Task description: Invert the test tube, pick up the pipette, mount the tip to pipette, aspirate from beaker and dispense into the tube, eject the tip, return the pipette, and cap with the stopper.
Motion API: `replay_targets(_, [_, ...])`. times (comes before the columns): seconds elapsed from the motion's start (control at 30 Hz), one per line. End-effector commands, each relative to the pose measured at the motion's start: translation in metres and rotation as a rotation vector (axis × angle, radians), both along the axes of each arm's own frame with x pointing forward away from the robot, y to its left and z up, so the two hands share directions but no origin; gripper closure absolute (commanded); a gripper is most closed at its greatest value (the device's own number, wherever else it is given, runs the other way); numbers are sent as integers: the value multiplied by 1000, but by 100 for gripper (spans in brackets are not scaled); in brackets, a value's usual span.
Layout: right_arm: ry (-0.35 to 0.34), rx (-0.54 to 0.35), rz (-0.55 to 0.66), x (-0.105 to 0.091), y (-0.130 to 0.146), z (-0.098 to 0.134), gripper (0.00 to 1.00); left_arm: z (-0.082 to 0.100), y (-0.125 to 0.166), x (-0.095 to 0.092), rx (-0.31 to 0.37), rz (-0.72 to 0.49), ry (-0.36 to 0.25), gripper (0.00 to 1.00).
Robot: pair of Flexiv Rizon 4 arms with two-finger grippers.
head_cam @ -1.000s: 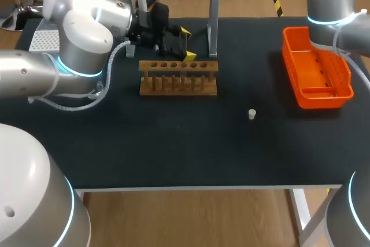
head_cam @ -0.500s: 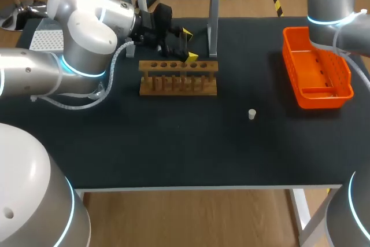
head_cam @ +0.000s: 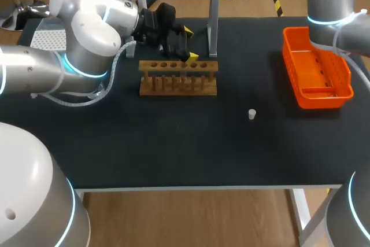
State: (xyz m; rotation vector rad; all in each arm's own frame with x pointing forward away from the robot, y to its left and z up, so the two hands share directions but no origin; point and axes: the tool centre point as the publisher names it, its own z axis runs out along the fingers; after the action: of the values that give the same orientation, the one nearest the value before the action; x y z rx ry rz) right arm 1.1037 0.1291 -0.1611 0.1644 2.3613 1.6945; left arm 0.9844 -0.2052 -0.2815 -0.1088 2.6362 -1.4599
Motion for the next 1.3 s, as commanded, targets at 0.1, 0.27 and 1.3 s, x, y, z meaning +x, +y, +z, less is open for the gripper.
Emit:
replay_targets(0.1, [2,-1,5,1,-1,1,0,-2,4,3,-13,-12,-1,0])
replay_targets(0.27, [2,-1,5,1,-1,1,0,-6,7,2,-13,-11,9,0])
replay_targets(1.3, [2,-1,5,1,-1,1,0,-9,10,2,-3,-27,15,0])
